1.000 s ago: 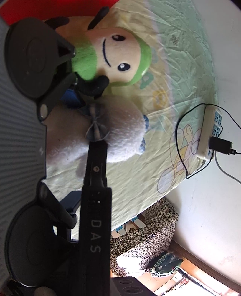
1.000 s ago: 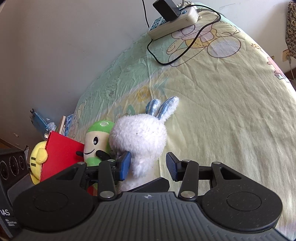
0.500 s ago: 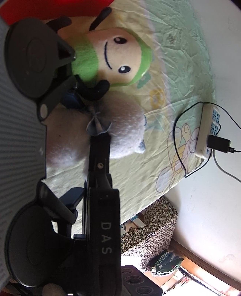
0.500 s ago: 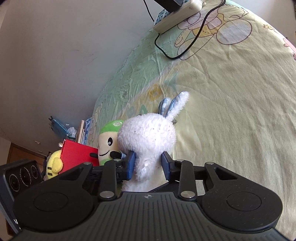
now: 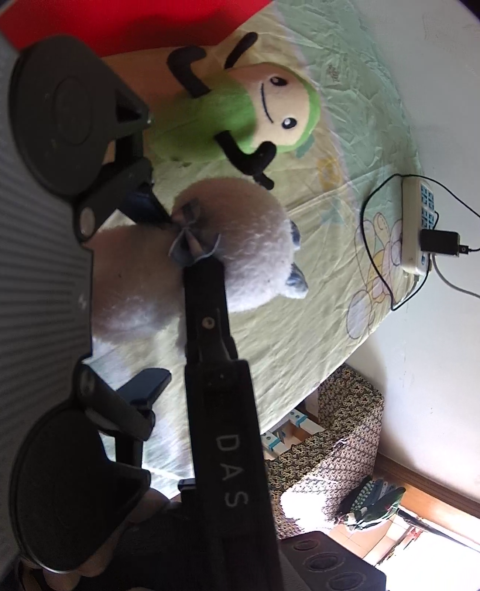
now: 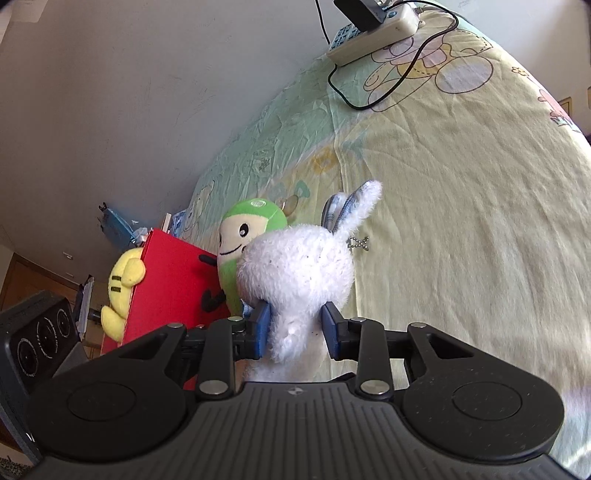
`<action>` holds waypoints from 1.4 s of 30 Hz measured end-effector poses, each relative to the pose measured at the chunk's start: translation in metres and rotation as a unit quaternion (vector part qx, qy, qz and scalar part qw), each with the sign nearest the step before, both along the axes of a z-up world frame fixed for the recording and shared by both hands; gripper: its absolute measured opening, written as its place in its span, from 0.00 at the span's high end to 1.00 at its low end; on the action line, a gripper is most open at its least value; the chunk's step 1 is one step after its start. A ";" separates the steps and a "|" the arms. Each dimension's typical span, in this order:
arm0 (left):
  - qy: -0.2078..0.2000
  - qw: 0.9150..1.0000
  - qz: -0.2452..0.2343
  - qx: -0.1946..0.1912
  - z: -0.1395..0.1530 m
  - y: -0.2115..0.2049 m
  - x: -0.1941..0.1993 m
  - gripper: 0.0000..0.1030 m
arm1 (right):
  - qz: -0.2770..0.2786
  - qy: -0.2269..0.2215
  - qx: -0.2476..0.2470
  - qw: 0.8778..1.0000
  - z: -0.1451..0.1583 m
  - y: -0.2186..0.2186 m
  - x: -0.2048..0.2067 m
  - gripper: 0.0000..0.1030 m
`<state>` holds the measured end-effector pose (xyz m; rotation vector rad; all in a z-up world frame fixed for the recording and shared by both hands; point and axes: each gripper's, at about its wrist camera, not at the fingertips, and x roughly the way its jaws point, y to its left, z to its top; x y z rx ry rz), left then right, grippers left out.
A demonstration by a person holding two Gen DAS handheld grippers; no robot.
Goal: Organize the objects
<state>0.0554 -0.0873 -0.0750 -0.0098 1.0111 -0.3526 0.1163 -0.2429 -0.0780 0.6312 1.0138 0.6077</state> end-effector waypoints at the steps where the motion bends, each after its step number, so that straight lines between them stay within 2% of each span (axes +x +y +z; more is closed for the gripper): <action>1: -0.001 1.000 -0.003 0.005 0.001 -0.001 -0.006 0.21 | 0.002 -0.002 -0.003 1.000 0.001 0.001 -0.005 0.68; 13: -0.004 1.000 -0.004 0.009 0.010 0.005 -0.065 0.22 | 0.043 -0.018 -0.019 0.999 0.016 0.021 -0.050 0.68; 22: 0.000 1.000 0.024 0.008 0.019 0.037 -0.110 0.22 | 0.115 -0.026 -0.021 0.993 0.024 0.057 -0.072 0.68; 36: 0.019 0.996 0.090 0.012 0.027 0.084 -0.164 0.22 | 0.240 -0.012 -0.013 0.970 0.026 0.125 -0.091 0.68; 42: 0.022 0.992 0.124 0.024 0.034 0.106 -0.186 0.22 | 0.292 -0.014 -0.004 0.956 0.031 0.154 -0.098 0.68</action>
